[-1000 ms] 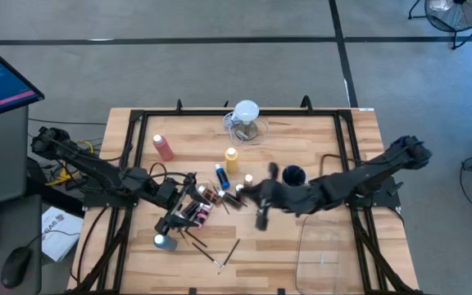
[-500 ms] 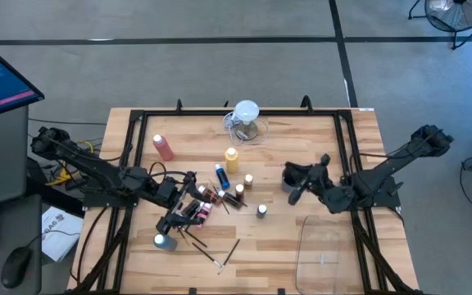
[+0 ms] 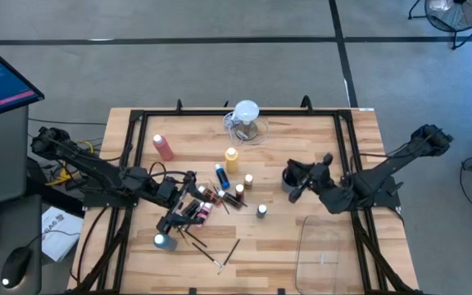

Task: Pick & Place Paint Supplies
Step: Put the black silver paintbrush into the blue cup

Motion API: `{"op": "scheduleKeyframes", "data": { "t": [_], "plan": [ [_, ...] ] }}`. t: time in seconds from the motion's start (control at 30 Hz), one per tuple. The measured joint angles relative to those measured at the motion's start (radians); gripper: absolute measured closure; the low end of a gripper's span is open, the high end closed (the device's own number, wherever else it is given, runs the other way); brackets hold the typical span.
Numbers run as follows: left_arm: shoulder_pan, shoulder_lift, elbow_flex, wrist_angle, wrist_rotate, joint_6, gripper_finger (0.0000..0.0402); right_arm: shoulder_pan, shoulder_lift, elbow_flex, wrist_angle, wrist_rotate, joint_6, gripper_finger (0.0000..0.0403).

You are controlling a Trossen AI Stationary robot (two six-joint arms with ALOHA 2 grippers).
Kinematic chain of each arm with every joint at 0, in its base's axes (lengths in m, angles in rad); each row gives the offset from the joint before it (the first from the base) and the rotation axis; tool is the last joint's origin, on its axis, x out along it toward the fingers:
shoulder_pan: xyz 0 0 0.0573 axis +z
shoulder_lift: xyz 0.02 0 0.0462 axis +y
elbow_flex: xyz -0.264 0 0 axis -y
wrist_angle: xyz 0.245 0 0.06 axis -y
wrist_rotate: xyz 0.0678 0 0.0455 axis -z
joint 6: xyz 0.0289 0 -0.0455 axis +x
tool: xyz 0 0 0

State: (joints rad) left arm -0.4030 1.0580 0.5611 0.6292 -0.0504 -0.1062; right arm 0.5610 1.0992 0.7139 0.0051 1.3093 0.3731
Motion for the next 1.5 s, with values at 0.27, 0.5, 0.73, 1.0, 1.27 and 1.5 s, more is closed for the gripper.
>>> {"op": "scheduleKeyframes", "data": {
  "t": [0.27, 0.5, 0.73, 1.0, 1.27, 1.5],
  "plan": [
    [0.000, 0.013, 0.000, 0.016, -0.063, 0.005, 0.0106, 0.047, 0.051, 0.035, 0.684, -0.211, -0.690, 0.0403],
    [0.000, 0.067, -0.001, 0.071, -0.054, 0.005, 0.0106, 0.067, 0.137, 0.035, 1.111, -0.723, -0.942, 0.0403],
    [-0.002, 0.118, -0.001, 0.204, -0.046, 0.068, 0.0106, -0.050, 0.184, 0.047, 1.337, -1.256, -0.689, 0.0403],
    [-0.014, 0.289, 0.004, 0.435, -0.048, 0.334, 0.0109, -0.254, 0.353, 0.242, 1.329, -1.671, -0.299, 0.0403],
    [0.026, 0.297, 0.057, 0.244, 0.085, 0.155, 0.0145, -0.309, 0.503, 0.440, 0.901, -1.899, -0.228, 0.0403],
    [0.061, 0.244, 0.061, 0.160, 0.314, 0.016, 0.0168, -0.284, 0.497, 0.465, 0.612, -1.861, -0.373, 0.0403]
  ]
}}
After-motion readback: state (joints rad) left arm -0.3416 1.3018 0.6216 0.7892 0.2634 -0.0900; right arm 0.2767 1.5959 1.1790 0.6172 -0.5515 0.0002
